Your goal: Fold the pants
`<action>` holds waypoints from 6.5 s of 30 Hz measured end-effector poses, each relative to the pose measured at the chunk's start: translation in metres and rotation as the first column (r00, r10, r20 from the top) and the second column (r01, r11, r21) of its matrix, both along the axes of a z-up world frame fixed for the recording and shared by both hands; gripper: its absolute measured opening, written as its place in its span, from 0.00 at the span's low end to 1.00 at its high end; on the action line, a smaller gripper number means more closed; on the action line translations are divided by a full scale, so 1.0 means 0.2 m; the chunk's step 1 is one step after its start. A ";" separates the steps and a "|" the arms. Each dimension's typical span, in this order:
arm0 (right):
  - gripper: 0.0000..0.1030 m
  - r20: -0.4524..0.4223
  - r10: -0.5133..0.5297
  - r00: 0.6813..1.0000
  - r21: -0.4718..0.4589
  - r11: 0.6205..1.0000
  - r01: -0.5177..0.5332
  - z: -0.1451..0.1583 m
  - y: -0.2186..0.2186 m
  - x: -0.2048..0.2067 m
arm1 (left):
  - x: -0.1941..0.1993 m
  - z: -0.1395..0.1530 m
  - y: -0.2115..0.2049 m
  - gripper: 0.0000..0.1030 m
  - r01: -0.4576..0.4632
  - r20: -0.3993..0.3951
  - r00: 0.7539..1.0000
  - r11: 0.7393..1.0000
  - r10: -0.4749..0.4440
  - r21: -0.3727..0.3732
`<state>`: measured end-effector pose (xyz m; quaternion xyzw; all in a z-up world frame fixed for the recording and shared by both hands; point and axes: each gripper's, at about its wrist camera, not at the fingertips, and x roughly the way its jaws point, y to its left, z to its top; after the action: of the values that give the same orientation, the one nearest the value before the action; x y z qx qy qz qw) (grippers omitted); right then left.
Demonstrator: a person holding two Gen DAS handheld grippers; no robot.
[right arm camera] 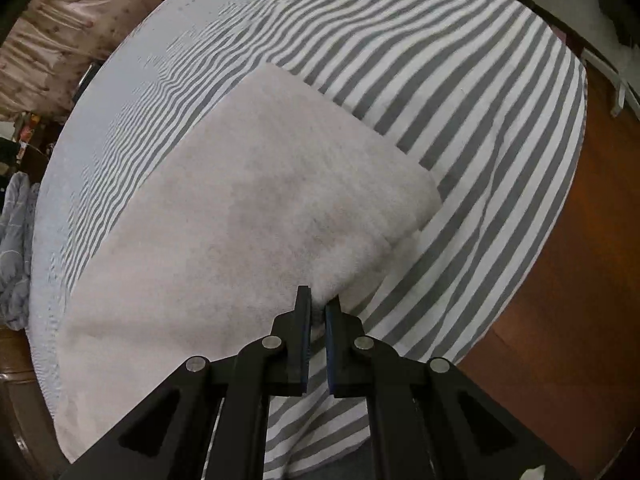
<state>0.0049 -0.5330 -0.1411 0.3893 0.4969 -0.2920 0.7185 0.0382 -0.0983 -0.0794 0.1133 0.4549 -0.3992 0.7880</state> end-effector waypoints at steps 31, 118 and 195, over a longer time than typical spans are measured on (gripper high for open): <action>0.30 0.203 -0.079 0.976 0.122 0.991 0.055 -0.02 -0.06 -0.21 | 0.04 0.01 -0.15 0.06 -0.064 -0.151 0.987 0.996 0.055 -0.054; 0.13 0.174 0.625 0.761 -0.006 0.773 -0.634 0.04 1.08 1.29 | 0.29 -0.16 0.42 0.16 -0.418 0.045 0.908 0.908 0.416 0.019; 0.14 0.580 0.364 0.729 -0.086 0.917 -0.389 0.70 0.33 0.31 | 0.31 0.02 -0.05 0.27 -0.315 -0.095 0.945 0.949 0.313 -0.005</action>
<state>0.0660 -0.4678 -0.0012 0.3657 0.3258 0.0041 0.8718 0.1005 -0.1076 -0.0753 0.0127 0.4991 -0.2779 0.8207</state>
